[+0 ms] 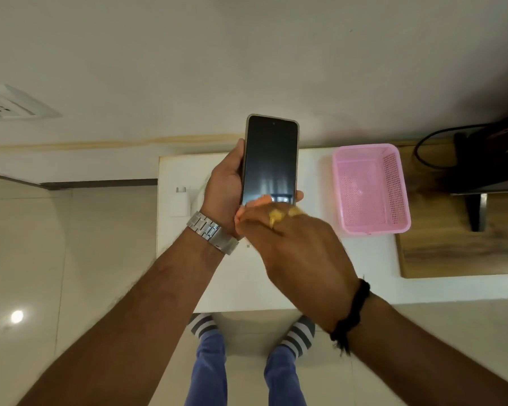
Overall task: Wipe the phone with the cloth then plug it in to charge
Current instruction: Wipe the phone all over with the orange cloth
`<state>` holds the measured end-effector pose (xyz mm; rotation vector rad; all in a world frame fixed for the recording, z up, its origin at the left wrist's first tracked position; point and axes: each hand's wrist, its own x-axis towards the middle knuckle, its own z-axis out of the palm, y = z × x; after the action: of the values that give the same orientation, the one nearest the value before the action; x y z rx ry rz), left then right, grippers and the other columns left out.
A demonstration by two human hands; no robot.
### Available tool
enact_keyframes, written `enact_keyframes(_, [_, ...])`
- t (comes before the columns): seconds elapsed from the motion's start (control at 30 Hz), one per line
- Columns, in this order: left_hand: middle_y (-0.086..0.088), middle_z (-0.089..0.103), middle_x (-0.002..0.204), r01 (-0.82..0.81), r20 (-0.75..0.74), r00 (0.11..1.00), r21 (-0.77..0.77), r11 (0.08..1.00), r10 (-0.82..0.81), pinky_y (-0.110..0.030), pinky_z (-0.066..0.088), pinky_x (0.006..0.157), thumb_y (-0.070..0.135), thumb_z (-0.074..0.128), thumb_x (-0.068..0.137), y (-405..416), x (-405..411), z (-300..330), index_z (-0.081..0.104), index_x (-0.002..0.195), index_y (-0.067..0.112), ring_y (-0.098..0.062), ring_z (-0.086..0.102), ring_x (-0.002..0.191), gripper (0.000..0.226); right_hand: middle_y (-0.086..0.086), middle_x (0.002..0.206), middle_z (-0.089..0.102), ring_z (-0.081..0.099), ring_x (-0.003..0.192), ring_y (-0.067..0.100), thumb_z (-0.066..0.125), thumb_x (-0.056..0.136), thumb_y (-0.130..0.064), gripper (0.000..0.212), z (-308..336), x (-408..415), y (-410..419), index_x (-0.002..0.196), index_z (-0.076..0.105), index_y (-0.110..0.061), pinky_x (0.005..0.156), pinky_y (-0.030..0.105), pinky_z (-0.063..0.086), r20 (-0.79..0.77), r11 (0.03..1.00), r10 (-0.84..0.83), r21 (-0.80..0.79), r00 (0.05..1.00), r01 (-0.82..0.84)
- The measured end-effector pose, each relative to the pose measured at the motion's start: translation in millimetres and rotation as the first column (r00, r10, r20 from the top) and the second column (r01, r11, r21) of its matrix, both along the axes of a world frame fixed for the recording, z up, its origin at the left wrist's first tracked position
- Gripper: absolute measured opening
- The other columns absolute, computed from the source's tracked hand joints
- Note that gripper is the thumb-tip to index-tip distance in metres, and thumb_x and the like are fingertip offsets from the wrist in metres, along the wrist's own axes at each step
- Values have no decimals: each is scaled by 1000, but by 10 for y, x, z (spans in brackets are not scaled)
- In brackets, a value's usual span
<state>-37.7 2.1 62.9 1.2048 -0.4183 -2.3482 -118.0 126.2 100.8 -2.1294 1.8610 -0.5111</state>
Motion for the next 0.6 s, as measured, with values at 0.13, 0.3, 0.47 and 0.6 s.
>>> enact_keyframes(0.13, [-21,57,135,18,-13,1000,19,1000,-18,-54,51,100,55,32,107,12,9,10,46,153,6,-38,57,116,69,13,110,76,74,99,33,81,77,0,38,67,-266,58,114,74,-5,90,42,58,-21,998,-64,0,998,65])
enact_keyframes(0.3, [-21,69,130,2,-25,1000,-6,1000,-2,-62,57,95,56,40,105,34,-41,-36,63,136,8,-42,71,109,62,21,96,77,76,82,38,88,68,0,37,-18,-11,-42,103,76,5,72,49,62,34,999,-47,29,998,46])
enact_keyframes(0.47, [-23,60,136,32,-79,996,24,999,-30,-51,52,103,57,37,106,33,65,-52,61,138,8,-36,64,109,63,12,112,75,72,101,33,49,95,-16,34,189,-378,-19,118,72,-9,84,45,61,-88,998,-31,46,996,35])
enact_keyframes(0.6, [-15,68,120,57,-103,993,46,997,-52,-40,54,92,54,38,106,93,10,-105,70,124,13,-29,66,98,55,14,113,73,68,102,37,36,99,-28,43,201,-623,-491,115,71,-8,83,48,58,-44,978,-206,28,978,207])
